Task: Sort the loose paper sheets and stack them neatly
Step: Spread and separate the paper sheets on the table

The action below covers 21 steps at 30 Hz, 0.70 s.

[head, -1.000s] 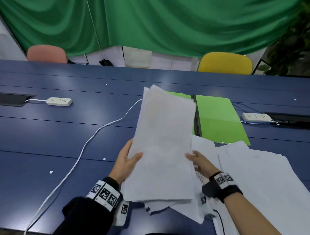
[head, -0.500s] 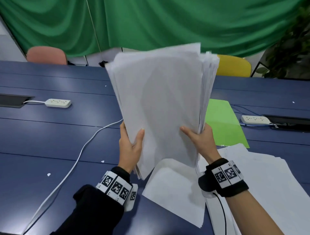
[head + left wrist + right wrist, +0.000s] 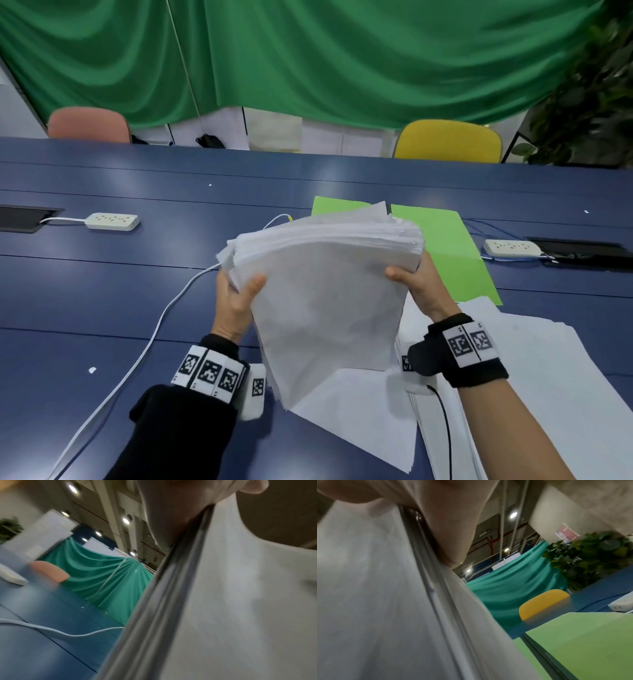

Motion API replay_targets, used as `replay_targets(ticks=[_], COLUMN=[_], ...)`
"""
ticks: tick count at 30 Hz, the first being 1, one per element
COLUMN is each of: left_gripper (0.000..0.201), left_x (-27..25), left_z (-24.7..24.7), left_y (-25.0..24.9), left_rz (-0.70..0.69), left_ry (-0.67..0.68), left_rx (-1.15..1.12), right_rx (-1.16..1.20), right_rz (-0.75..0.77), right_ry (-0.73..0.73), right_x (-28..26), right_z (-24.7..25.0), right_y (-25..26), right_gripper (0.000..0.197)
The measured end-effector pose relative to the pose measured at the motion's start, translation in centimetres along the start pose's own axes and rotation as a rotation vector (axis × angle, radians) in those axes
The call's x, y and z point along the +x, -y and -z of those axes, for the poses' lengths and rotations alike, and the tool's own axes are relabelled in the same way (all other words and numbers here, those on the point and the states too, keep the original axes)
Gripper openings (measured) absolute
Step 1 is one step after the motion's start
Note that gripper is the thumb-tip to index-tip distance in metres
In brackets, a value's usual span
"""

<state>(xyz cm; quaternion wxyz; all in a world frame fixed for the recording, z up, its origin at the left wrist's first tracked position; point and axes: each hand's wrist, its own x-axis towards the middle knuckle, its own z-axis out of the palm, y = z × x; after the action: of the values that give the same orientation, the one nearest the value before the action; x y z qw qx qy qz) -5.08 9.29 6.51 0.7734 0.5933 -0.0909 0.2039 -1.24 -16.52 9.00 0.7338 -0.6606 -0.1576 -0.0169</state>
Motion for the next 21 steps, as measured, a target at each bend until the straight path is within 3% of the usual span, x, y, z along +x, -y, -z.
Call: replay_targets(ticks=[2, 4, 6, 8, 11, 14, 18, 21], left_gripper=[0.042, 0.054, 0.052, 0.051, 0.051, 0.026, 0.018, 0.021], left_x=[0.4, 0.4, 0.7, 0.9, -0.7, -2.8, -2.2, -1.1], left_z=[-0.1, -0.7, -0.9, -0.6, -0.4, -1.3, -2.5, -2.6], left_y=[-0.5, -0.8, -1.2, -0.9, 1.3, 3.5, 2.1, 0.3], left_rz=[-0.004, 0.009, -0.008, -0.037, 0.127, 0.277, 0.21, 0.078], left_ry=[0.017, 0.084, 0.087, 0.03, -0.027, -0.063, -0.132, -0.13], left_rx=[-0.019, -0.005, -0.004, -0.018, -0.003, 0.135, 0.158, 0.155], right_rx=[0.029, 0.04, 0.06, 0.048, -0.137, -0.152, -0.093, -0.025], right_rz=[0.023, 0.048, 0.053, -0.017, -0.243, -0.365, -0.321, -0.196], right_ry=[-0.009, -0.002, 0.005, 0.009, 0.049, 0.001, -0.167, -0.159], right_x=[0.3, 0.6, 0.8, 0.5, -1.3, -3.7, -3.9, -3.4], right_z=[0.1, 0.0, 0.2, 0.9, 1.6, 0.9, 0.0, 0.2], right_y=[0.6, 1.3, 1.3, 0.2, -4.0, -7.6, -6.9, -4.8], right_gripper=[0.068, 0.057, 0.037, 0.042, 0.064, 0.036, 0.028, 0.026])
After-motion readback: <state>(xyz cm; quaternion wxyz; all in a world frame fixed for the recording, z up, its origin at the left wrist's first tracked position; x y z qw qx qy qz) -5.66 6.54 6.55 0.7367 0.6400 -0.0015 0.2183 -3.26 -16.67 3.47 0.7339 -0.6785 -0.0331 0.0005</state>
